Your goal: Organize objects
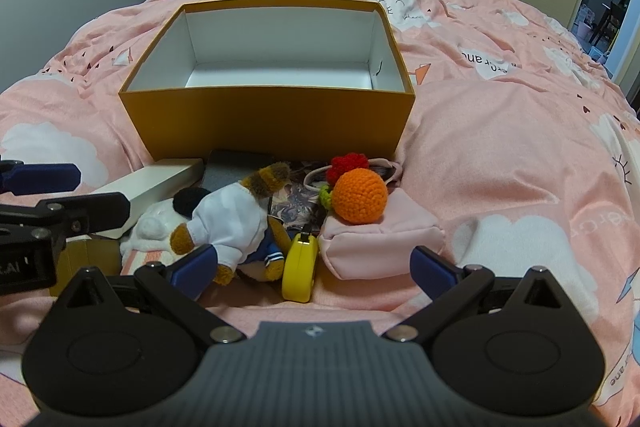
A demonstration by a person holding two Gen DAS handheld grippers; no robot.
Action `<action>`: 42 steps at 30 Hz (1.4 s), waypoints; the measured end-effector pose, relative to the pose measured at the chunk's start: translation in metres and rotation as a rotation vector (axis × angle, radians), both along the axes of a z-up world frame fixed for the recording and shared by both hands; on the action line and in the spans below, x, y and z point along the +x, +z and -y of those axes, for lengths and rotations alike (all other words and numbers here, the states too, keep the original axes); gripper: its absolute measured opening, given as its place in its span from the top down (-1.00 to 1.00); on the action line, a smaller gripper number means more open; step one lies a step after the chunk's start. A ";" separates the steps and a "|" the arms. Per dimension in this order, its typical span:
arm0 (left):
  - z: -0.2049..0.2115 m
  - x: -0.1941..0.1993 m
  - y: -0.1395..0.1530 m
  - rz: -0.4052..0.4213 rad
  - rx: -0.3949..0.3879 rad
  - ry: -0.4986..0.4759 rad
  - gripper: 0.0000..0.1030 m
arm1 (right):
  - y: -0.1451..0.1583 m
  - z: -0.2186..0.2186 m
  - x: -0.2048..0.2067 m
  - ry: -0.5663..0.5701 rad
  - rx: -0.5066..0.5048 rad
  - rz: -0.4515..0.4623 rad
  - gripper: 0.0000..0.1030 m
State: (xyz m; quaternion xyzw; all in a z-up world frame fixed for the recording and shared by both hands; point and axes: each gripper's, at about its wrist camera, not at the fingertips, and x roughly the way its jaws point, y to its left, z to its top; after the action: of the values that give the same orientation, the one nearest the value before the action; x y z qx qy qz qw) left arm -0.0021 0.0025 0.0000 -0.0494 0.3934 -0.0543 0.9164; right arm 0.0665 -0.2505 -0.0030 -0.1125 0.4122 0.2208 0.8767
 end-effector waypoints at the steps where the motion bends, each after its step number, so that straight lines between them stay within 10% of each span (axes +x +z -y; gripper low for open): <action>1: -0.005 0.000 0.001 -0.001 -0.018 0.007 -0.22 | 0.000 0.000 0.001 0.001 0.002 -0.002 -0.98; 11: -0.052 0.017 0.006 -0.107 -0.139 0.086 -0.15 | 0.025 -0.010 0.011 0.100 0.046 0.035 -0.59; 18: -0.067 0.014 0.011 -0.158 -0.167 0.106 -0.08 | 0.036 -0.044 -0.001 0.364 0.080 -0.055 -0.08; 24: -0.068 0.009 0.002 -0.210 -0.133 0.127 -0.07 | 0.028 -0.074 -0.030 0.612 0.089 -0.169 -0.03; 42: -0.072 0.003 0.003 -0.143 -0.148 0.133 -0.07 | 0.003 -0.098 -0.035 0.594 0.051 -0.267 0.06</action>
State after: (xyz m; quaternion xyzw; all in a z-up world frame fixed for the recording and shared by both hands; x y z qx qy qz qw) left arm 0.0009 0.0747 0.0030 -0.1466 0.4486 -0.0188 0.8814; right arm 0.0318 -0.1530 0.0003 -0.1760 0.4670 0.4899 0.7148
